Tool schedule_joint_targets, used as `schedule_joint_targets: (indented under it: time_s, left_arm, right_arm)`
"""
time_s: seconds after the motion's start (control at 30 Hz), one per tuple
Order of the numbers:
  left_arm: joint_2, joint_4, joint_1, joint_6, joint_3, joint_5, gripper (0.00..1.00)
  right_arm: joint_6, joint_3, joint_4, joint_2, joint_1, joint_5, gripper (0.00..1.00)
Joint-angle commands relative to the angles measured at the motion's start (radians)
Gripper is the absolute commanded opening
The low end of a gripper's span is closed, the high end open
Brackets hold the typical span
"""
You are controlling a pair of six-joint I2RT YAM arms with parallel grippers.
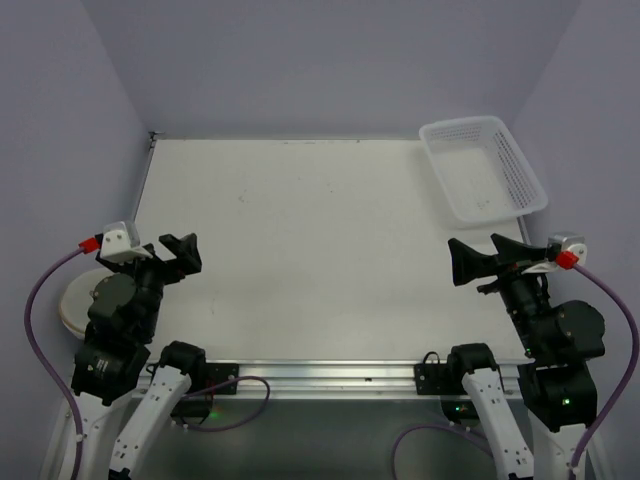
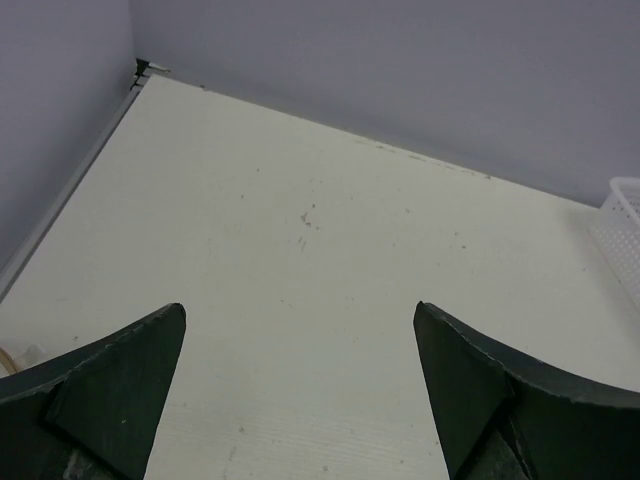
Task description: Unzip the laundry bag and remove the bra
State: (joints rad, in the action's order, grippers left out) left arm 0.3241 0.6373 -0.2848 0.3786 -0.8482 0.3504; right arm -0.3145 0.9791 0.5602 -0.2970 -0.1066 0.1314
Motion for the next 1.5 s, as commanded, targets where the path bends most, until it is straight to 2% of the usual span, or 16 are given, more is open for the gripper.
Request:
schedule_joint_targets:
  time_s: [0.0, 0.37, 0.6, 0.73, 0.87, 0.97, 1.07, 1.2, 1.47]
  left_arm:
    - [0.016, -0.027, -0.005, -0.011, -0.002, -0.004, 1.00]
    - [0.113, 0.056, -0.005, 0.140, -0.006, 0.171, 1.00]
    - [0.325, 0.143, -0.004, 0.313, -0.015, 0.259, 1.00]
    - [0.484, 0.167, -0.004, 0.466, -0.012, 0.312, 1.00]
    - [0.633, 0.167, 0.004, 0.505, -0.029, 0.383, 1.00]
    - [0.740, 0.180, 0.091, 0.519, -0.040, 0.441, 1.00]
    - [0.806, 0.128, 0.201, 0.461, -0.032, 0.472, 1.00]
    - [0.889, 0.122, 0.285, 0.404, -0.066, 0.541, 1.00]
    - [0.906, 0.078, 0.452, 0.319, -0.077, 0.598, 1.00]
  right_arm:
    - [-0.015, -0.010, -0.029, -0.011, -0.005, 0.019, 0.99]
    - [-0.046, -0.039, 0.009, -0.054, -0.004, 0.014, 0.99]
    - [-0.058, -0.062, 0.038, -0.086, -0.004, 0.076, 0.99]
    - [-0.081, -0.094, 0.040, -0.093, -0.005, 0.140, 0.99]
    - [-0.113, -0.137, 0.026, -0.094, -0.005, 0.218, 0.99]
    - [-0.130, -0.164, 0.009, -0.088, -0.008, 0.263, 0.99]
    - [-0.146, -0.177, 0.007, -0.082, -0.019, 0.295, 0.99]
    - [-0.149, -0.186, 0.010, -0.071, -0.038, 0.303, 0.99]
    - [-0.147, -0.191, 0.018, -0.073, -0.067, 0.303, 0.99]
